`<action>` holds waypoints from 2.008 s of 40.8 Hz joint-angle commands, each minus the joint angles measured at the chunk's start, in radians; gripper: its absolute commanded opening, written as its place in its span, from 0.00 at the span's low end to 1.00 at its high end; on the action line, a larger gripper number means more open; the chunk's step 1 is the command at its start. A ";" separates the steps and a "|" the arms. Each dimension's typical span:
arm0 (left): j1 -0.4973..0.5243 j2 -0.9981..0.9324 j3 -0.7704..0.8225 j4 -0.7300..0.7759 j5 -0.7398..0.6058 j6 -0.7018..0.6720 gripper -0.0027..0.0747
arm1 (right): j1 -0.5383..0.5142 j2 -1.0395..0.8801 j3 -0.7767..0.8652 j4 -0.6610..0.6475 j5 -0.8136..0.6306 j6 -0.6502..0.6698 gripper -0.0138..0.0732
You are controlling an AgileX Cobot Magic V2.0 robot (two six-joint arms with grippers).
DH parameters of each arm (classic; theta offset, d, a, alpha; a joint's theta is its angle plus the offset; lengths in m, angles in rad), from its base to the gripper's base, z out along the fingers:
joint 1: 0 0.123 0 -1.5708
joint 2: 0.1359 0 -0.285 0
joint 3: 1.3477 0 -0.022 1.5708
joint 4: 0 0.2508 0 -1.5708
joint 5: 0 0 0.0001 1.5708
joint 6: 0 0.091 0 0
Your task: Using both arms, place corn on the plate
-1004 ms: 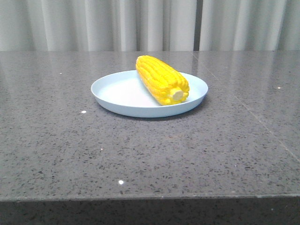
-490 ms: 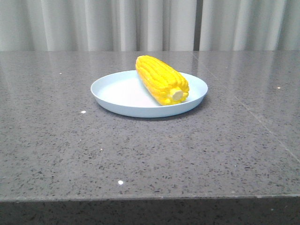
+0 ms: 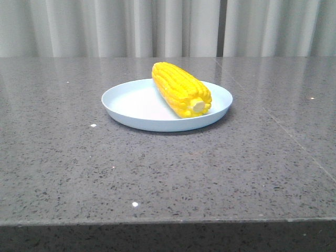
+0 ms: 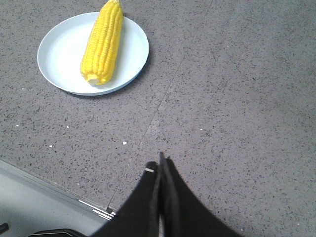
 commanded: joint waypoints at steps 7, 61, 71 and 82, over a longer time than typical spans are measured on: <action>0.003 -0.021 0.004 -0.004 -0.088 -0.011 0.01 | 0.001 0.004 -0.021 -0.014 -0.069 -0.003 0.08; 0.003 -0.021 0.004 -0.004 -0.088 -0.011 0.01 | -0.626 -0.512 0.758 0.273 -0.874 -0.341 0.08; 0.003 -0.021 0.004 -0.004 -0.088 -0.011 0.01 | -0.618 -0.598 0.965 0.314 -1.078 -0.341 0.08; 0.003 -0.021 0.004 -0.004 -0.088 -0.011 0.01 | -0.577 -0.599 0.983 0.336 -1.091 -0.340 0.08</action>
